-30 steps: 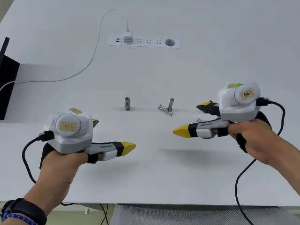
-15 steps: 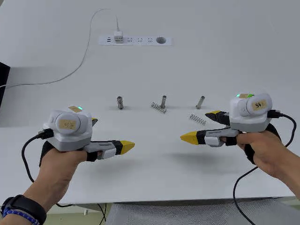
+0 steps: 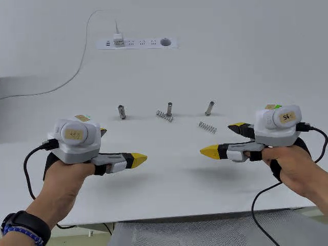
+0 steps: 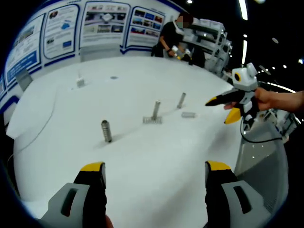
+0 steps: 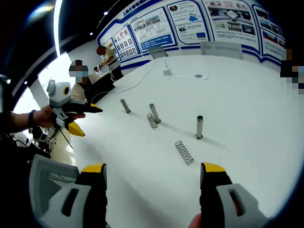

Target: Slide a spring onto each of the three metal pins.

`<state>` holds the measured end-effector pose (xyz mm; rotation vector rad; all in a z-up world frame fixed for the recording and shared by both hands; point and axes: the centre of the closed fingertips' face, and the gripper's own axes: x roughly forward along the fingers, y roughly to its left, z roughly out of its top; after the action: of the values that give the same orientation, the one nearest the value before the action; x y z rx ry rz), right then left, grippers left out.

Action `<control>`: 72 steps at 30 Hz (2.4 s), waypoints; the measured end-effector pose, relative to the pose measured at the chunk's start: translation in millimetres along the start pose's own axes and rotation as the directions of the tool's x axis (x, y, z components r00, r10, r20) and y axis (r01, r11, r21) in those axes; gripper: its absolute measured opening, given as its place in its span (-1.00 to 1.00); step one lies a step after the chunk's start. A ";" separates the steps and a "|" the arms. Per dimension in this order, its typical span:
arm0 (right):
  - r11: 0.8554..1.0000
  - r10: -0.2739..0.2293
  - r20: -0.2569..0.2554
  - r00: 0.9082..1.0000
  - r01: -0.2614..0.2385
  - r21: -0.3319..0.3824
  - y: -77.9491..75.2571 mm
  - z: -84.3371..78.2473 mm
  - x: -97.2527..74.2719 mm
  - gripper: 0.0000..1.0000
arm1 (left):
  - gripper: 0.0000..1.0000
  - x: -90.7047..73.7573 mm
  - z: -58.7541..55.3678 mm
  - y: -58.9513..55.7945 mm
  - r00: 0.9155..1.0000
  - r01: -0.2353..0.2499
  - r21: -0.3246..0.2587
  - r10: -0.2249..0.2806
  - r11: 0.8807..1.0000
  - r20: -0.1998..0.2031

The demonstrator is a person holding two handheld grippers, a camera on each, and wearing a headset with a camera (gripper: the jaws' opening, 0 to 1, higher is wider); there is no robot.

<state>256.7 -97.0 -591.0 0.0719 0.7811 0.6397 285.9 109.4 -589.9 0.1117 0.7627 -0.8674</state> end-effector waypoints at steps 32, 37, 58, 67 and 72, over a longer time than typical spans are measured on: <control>1.000 0.026 -0.013 1.000 -0.026 0.008 -1.4 -14.1 -4.0 0.66 | 0.73 31.1 20.7 -26.5 0.995 0.090 0.142 -0.081 0.986 -0.066; 0.999 0.032 -0.022 0.999 -0.032 0.010 -0.1 -18.8 -2.7 0.66 | 0.72 40.0 22.1 -29.1 0.991 0.115 0.172 -0.101 0.978 -0.085; 0.999 0.034 -0.009 0.999 -0.033 0.036 1.3 -22.3 -5.7 0.66 | 0.72 73.5 31.8 -38.3 0.974 0.202 0.330 -0.152 0.922 -0.169; 0.998 0.031 -0.008 0.999 -0.030 0.053 2.3 -30.0 -9.0 0.65 | 0.69 90.5 34.6 -33.8 0.962 0.243 0.422 -0.159 0.873 -0.224; 0.998 0.030 -0.009 1.000 -0.029 0.064 3.0 -33.7 -9.9 0.65 | 0.68 101.7 35.9 -31.4 0.954 0.270 0.459 -0.170 0.846 -0.248</control>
<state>227.1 -105.9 -608.1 0.1386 0.8113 0.6438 324.4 9.1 -622.7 0.5799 0.7345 -1.2759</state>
